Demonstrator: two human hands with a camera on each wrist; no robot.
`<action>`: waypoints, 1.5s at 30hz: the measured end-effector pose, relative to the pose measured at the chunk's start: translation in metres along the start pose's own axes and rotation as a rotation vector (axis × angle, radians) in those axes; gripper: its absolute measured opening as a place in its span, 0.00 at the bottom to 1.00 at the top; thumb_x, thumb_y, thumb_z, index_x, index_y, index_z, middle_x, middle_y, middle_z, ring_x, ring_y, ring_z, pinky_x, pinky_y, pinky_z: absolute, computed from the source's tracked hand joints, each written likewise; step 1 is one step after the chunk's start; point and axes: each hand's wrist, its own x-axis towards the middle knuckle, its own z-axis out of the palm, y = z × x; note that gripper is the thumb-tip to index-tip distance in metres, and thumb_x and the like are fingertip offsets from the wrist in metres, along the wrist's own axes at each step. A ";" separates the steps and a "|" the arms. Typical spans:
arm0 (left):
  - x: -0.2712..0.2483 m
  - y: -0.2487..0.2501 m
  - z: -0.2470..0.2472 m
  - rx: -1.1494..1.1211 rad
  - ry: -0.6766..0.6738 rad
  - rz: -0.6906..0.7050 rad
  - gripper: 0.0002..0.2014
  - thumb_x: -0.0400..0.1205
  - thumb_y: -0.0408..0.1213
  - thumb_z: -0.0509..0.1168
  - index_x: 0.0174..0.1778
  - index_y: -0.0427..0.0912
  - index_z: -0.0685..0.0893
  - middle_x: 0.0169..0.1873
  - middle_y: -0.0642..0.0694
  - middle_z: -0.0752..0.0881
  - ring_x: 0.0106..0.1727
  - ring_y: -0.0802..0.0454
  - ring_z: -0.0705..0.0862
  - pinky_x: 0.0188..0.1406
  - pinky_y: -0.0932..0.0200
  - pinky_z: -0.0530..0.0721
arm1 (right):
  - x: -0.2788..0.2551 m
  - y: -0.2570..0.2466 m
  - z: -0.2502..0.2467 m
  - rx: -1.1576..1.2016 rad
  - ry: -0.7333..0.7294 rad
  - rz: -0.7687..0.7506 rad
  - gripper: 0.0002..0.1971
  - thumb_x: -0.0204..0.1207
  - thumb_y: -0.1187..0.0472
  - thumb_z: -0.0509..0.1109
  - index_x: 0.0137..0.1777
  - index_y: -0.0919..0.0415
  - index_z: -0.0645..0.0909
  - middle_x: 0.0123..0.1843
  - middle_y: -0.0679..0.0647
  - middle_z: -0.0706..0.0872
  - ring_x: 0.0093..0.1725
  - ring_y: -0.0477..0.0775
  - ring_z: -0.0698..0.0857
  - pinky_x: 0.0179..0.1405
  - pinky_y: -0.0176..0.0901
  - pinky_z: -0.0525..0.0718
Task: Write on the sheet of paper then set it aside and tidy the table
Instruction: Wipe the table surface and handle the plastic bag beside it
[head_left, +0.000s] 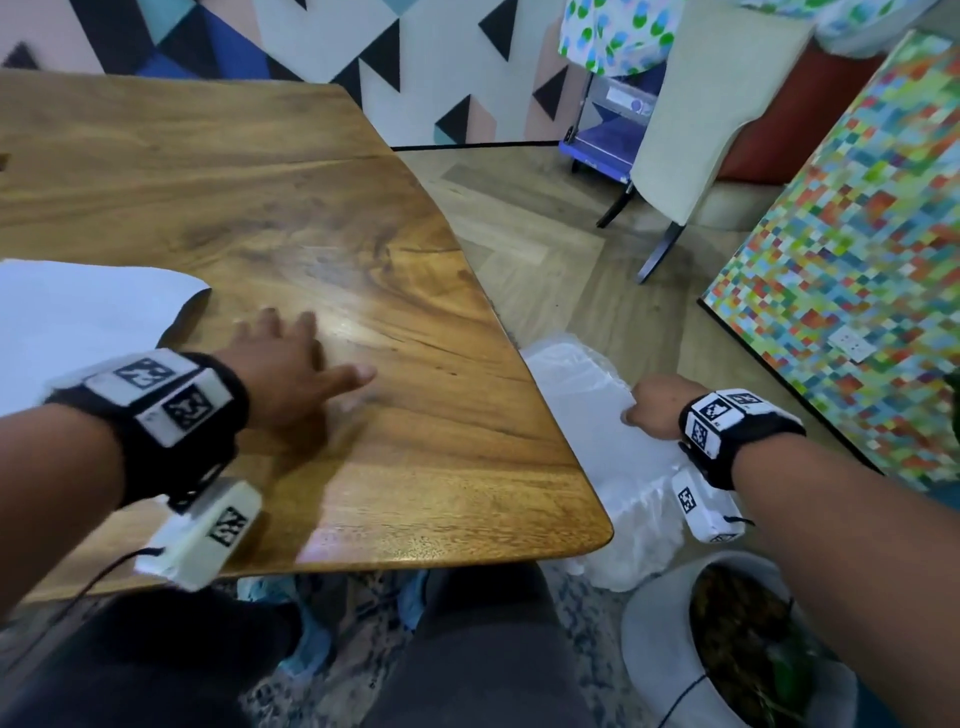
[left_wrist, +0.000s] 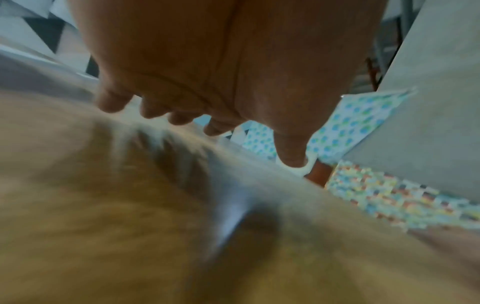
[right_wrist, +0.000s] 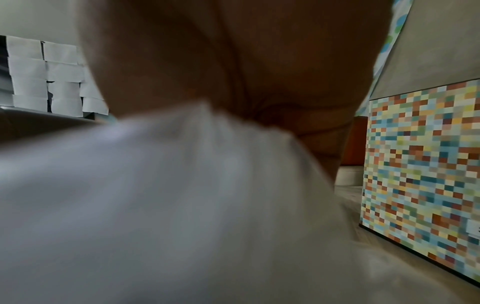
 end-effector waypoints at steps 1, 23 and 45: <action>-0.001 -0.006 0.005 0.023 -0.018 -0.032 0.71 0.52 0.90 0.41 0.89 0.49 0.54 0.88 0.33 0.50 0.87 0.27 0.52 0.82 0.27 0.60 | 0.002 0.001 0.002 0.010 -0.006 0.003 0.14 0.81 0.50 0.65 0.47 0.62 0.79 0.47 0.58 0.82 0.48 0.60 0.82 0.46 0.44 0.79; -0.053 0.131 0.038 -0.047 -0.033 0.441 0.55 0.74 0.81 0.49 0.91 0.53 0.42 0.90 0.43 0.38 0.90 0.41 0.38 0.87 0.32 0.48 | 0.013 0.013 0.013 0.009 0.013 0.026 0.15 0.80 0.49 0.67 0.44 0.63 0.78 0.46 0.59 0.83 0.47 0.62 0.84 0.42 0.45 0.79; -0.074 0.167 0.102 0.087 0.059 0.343 0.55 0.78 0.79 0.39 0.88 0.40 0.35 0.86 0.34 0.30 0.86 0.33 0.28 0.85 0.30 0.36 | 0.009 0.016 0.017 0.026 0.026 0.027 0.15 0.80 0.51 0.67 0.45 0.65 0.80 0.45 0.60 0.83 0.46 0.62 0.84 0.39 0.43 0.76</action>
